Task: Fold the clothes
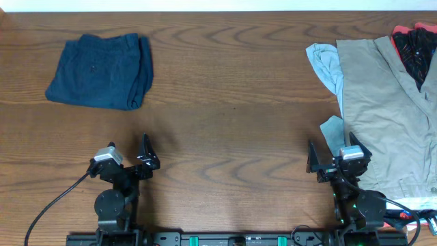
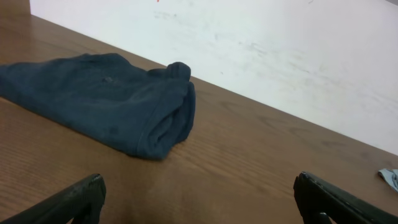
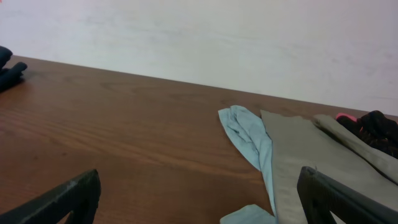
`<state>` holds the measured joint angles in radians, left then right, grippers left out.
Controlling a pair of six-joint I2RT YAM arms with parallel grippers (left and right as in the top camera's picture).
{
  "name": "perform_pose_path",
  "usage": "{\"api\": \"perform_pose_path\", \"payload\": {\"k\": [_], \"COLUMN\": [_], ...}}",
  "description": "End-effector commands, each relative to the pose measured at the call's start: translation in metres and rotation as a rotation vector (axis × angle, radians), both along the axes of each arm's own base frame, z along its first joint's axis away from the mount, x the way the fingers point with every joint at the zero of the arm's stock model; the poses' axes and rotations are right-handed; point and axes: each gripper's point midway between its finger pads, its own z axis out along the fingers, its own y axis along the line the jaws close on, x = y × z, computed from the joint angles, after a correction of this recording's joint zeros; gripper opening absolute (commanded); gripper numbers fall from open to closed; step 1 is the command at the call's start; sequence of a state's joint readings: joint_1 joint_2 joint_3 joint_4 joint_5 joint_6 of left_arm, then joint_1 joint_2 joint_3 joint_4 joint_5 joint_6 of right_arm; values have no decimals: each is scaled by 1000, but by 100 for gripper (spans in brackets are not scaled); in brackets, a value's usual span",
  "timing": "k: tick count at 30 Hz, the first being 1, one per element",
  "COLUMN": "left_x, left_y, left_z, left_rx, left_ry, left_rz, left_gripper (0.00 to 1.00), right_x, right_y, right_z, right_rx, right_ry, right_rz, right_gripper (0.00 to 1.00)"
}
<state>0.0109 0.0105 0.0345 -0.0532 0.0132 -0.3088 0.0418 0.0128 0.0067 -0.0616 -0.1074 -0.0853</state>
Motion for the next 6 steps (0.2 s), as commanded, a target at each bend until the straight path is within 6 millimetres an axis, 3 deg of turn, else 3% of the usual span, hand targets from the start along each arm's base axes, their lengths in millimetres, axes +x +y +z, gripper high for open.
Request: {"api": "perform_pose_path", "payload": {"k": [1, 6], "left_x": [0, 0], "left_y": [-1, -1], "left_z": [-18, -18], "left_rx": [19, 19], "left_ry": [43, 43], "left_rz": [-8, -8], "left_gripper": [98, 98], "right_x": [0, 0], "right_y": [0, 0], "right_z": [0, 0], "right_rx": [-6, -6], "right_ry": [-1, -1], "right_rz": [-1, -1], "right_gripper": [99, 99]}}
